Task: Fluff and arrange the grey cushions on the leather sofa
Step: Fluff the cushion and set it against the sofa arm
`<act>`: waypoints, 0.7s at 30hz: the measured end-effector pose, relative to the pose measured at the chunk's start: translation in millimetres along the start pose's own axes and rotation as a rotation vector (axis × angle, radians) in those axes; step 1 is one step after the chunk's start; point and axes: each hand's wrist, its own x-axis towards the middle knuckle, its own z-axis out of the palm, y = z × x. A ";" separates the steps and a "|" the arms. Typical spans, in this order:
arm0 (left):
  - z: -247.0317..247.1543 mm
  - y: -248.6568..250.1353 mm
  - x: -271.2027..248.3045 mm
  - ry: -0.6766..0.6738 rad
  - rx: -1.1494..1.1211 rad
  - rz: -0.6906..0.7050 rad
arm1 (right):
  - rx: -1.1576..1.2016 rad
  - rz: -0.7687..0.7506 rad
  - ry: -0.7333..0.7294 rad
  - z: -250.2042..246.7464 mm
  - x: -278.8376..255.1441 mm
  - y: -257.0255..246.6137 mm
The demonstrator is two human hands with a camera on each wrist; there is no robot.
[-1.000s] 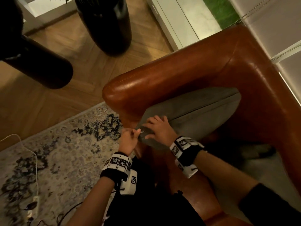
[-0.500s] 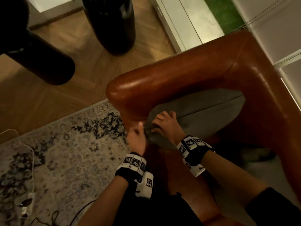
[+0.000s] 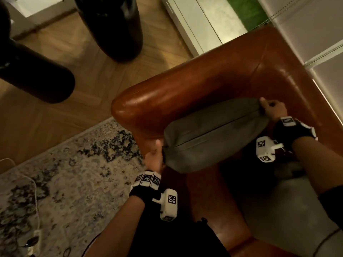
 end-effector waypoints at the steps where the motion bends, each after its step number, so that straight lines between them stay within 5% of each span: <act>1: -0.6 1.8 -0.8 -0.009 -0.032 0.019 | 0.039 -0.025 0.016 -2.0 0.0 -0.8; 5: -17.6 11.5 -3.4 -0.189 -0.475 0.026 | 0.220 -0.040 -0.006 -6.9 2.7 4.9; 7: -19.0 8.2 5.0 -0.236 -0.497 -0.004 | 0.175 -0.029 0.041 -0.3 6.2 6.0; 15: -24.2 12.5 22.3 -0.187 -0.268 0.031 | 0.089 -0.133 0.116 12.3 15.7 -6.7; 21: -16.0 1.3 29.3 0.009 0.344 0.229 | -0.149 0.013 0.090 12.9 4.8 -8.3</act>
